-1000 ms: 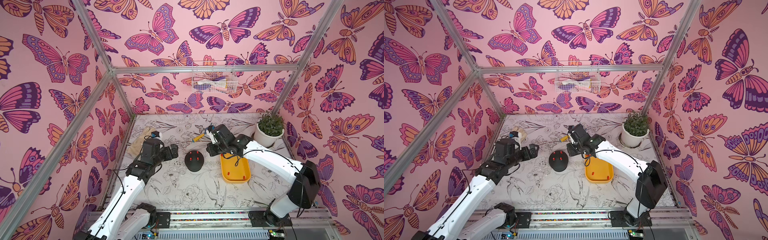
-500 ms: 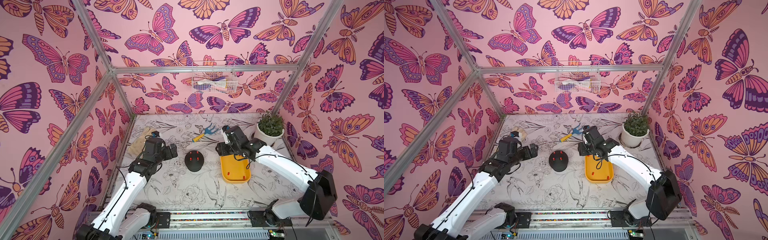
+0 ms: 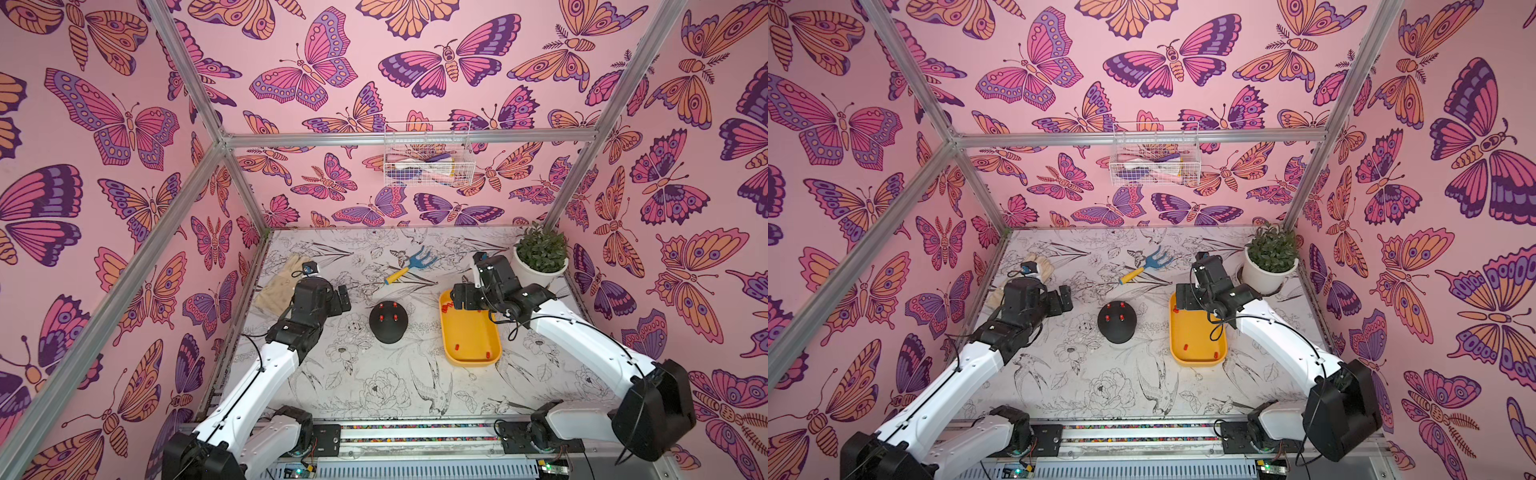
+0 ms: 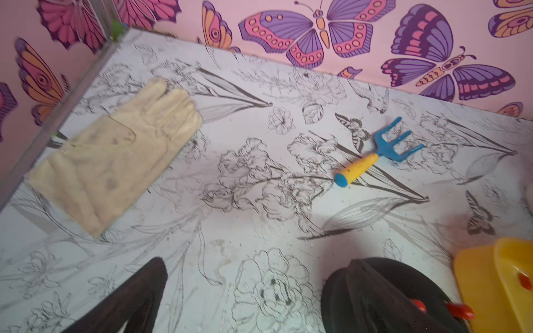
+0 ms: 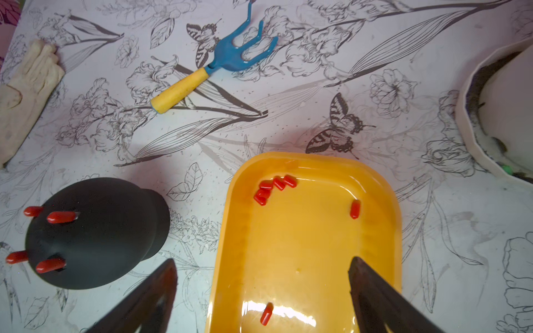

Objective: Cover the protruding screws with screw protection sleeves
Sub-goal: Reset both arms

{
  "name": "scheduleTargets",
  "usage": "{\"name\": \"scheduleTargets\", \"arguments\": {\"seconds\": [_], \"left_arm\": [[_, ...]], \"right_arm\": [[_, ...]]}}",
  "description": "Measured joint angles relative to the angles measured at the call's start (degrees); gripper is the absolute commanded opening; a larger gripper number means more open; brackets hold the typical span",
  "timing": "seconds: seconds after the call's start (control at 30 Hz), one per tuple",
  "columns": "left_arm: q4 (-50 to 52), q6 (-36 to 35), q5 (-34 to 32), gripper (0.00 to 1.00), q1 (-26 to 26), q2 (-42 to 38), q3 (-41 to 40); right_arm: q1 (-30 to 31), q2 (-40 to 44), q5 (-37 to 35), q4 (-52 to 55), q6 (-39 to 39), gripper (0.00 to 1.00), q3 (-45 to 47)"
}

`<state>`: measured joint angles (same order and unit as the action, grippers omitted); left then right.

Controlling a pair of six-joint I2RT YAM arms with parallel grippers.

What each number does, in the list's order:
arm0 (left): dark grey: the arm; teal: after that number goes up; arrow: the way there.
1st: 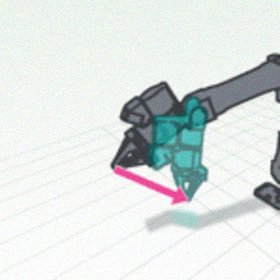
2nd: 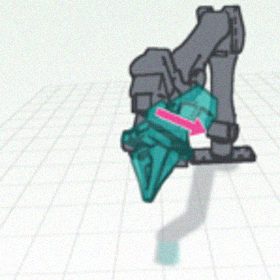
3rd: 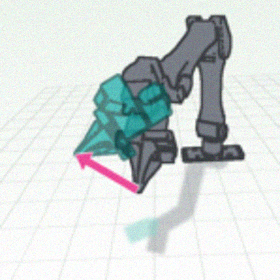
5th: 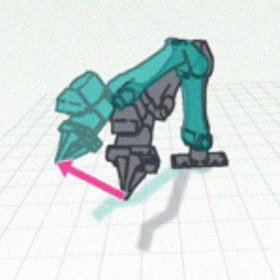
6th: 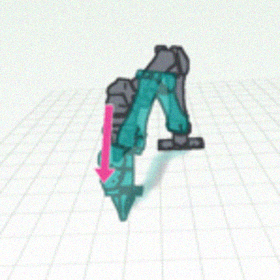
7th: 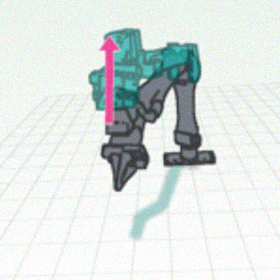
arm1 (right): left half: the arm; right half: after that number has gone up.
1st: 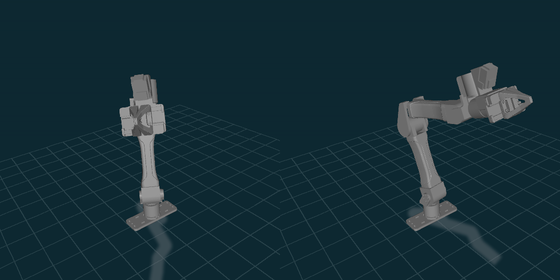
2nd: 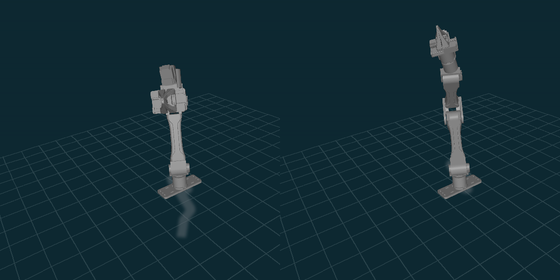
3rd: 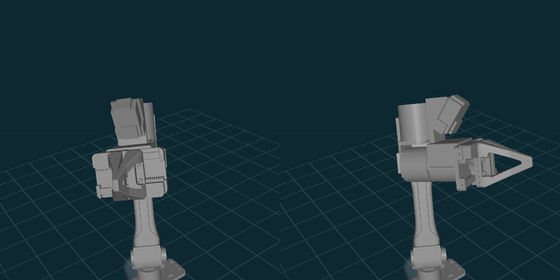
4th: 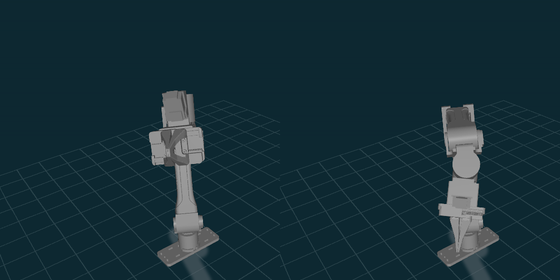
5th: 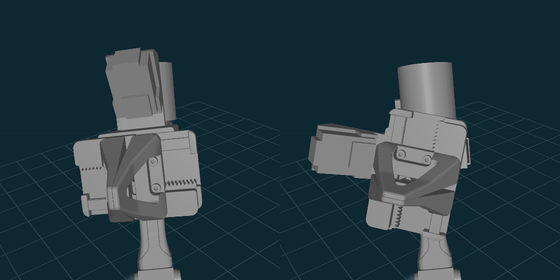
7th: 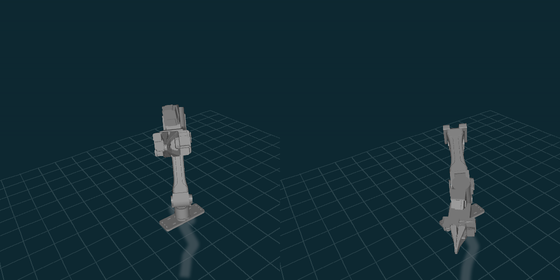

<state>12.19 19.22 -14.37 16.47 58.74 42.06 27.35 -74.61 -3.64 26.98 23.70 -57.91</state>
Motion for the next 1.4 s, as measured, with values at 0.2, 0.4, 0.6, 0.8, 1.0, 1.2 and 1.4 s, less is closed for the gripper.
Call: {"name": "scheduleTargets", "arguments": {"seconds": [0.2,0.4,0.6,0.8,1.0,1.2,1.4], "left_arm": [[-8.46,-6.67,-7.98,0.99,-0.02,0.00,-4.09],[-23.45,-12.79,-13.11,0.99,-1.09,2.47,-12.83],[-36.26,-16.26,-14.71,0.99,-4.87,10.36,-16.83],[-46.29,-17.68,-15.04,0.99,-6.88,17.99,-18.67],[-53.48,-18.75,-14.80,0.99,-7.91,21.07,-20.50],[-62.64,-19.32,-13.03,0.99,-9.49,24.22,-22.45],[-64.02,-19.65,-9.31,0.99,-10.84,26.51,-23.56]], "right_arm": [[-2.58,6.21,-3.04,-3.78,-2.12,0.95,6.12],[-2.89,9.81,-6.12,-9.33,-4.92,0.95,11.54],[-2.89,14.12,-9.05,-14.56,-7.30,0.95,16.55],[-2.89,16.87,-12.31,-19.06,-9.20,0.96,19.93],[-2.91,17.38,-16.26,-22.10,-10.08,0.99,22.77],[-2.93,16.48,-20.70,-23.93,-10.05,0.99,25.05],[-3.93,15.98,-24.55,-26.49,-10.05,1.00,25.94]]}}
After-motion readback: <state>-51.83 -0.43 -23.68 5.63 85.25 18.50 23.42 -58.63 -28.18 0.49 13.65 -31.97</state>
